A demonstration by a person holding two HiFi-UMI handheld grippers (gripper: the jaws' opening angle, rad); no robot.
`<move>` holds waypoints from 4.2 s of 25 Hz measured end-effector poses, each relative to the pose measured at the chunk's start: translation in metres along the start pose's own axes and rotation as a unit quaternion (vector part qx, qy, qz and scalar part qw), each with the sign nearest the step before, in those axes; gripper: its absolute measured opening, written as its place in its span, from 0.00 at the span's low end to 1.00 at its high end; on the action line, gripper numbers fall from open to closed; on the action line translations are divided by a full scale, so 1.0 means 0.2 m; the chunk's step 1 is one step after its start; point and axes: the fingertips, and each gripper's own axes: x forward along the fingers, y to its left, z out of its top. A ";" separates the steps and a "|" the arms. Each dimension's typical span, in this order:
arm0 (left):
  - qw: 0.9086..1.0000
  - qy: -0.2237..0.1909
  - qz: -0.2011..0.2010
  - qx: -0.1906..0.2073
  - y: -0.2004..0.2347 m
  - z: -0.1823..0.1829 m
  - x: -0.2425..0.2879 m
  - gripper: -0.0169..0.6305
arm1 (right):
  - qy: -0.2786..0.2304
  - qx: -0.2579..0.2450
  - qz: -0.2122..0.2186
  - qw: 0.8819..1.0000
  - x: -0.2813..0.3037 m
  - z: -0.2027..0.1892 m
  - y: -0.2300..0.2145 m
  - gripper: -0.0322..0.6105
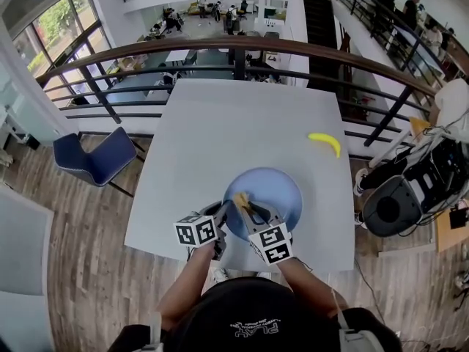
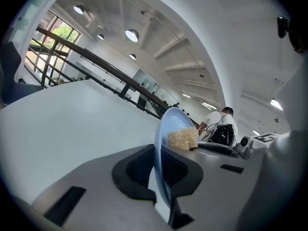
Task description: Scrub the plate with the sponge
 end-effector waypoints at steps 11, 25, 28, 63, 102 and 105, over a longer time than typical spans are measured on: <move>1.000 -0.002 -0.002 0.031 -0.08 0.03 -0.01 0.07 | 0.005 -0.009 0.001 1.000 0.02 0.06 0.00 0.16; 0.999 0.000 -0.005 0.049 -0.12 0.04 -0.02 0.07 | -0.011 -0.007 -0.035 0.999 -0.01 0.13 -0.17 0.16; 0.999 0.002 -0.007 0.053 -0.14 0.05 -0.02 0.07 | -0.012 -0.006 -0.046 0.999 -0.03 0.14 -0.23 0.16; 0.999 -0.033 0.023 0.022 0.02 0.01 -0.25 0.08 | -0.008 0.028 -0.134 0.991 -0.23 0.00 -0.37 0.16; 0.997 -0.064 0.044 0.023 0.05 0.12 -0.27 0.07 | 0.017 0.008 -0.072 0.997 -0.06 0.06 -0.20 0.16; 0.997 -0.065 0.045 0.023 0.04 0.12 -0.29 0.07 | 0.018 0.017 -0.083 0.996 -0.07 0.05 -0.24 0.16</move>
